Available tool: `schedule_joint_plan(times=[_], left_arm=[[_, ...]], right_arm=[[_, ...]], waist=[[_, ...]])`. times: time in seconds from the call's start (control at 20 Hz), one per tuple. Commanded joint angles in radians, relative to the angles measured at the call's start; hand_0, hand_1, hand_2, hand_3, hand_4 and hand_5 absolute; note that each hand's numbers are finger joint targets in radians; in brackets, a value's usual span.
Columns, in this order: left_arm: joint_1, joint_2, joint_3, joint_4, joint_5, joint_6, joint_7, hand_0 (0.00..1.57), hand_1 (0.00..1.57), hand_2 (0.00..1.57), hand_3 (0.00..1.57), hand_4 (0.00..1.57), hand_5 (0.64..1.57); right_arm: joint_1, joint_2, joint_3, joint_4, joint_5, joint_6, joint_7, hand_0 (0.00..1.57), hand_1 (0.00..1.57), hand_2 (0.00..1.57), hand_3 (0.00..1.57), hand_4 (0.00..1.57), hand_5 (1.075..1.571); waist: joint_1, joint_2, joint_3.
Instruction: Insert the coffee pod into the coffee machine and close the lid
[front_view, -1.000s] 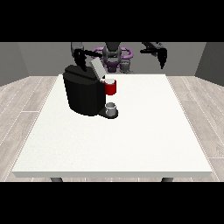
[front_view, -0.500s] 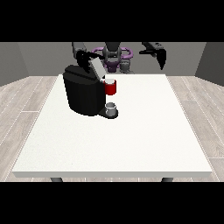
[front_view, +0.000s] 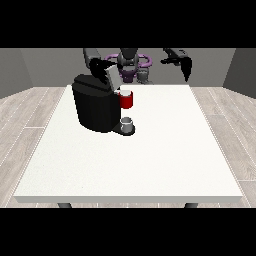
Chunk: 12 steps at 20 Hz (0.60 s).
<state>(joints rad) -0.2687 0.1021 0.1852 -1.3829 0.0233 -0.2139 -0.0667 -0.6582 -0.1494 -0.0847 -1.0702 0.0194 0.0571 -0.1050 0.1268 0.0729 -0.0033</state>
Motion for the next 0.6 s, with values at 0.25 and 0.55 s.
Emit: schedule_joint_plan(times=[0.25, 0.55], left_arm=[[-0.015, 0.009, 0.000, 0.038, -0.011, 0.034, -0.052, 0.00, 0.00, 0.00, 0.00, 0.16, 1.571], [-0.028, 0.056, 0.031, 0.089, 0.031, -0.011, -0.053, 0.00, 0.00, 0.00, 0.00, 0.14, 1.571]], right_arm=[[-0.099, 0.038, 0.034, 0.068, 0.056, -0.035, 0.022, 0.00, 0.00, 0.00, 0.00, 0.21, 1.571], [-0.166, 0.031, 0.065, 0.060, 0.107, -0.031, 0.066, 0.00, 0.00, 0.00, 0.00, 0.12, 1.571]], waist=[[0.011, 0.046, 0.0032], [0.008, 0.034, 0.0031]])
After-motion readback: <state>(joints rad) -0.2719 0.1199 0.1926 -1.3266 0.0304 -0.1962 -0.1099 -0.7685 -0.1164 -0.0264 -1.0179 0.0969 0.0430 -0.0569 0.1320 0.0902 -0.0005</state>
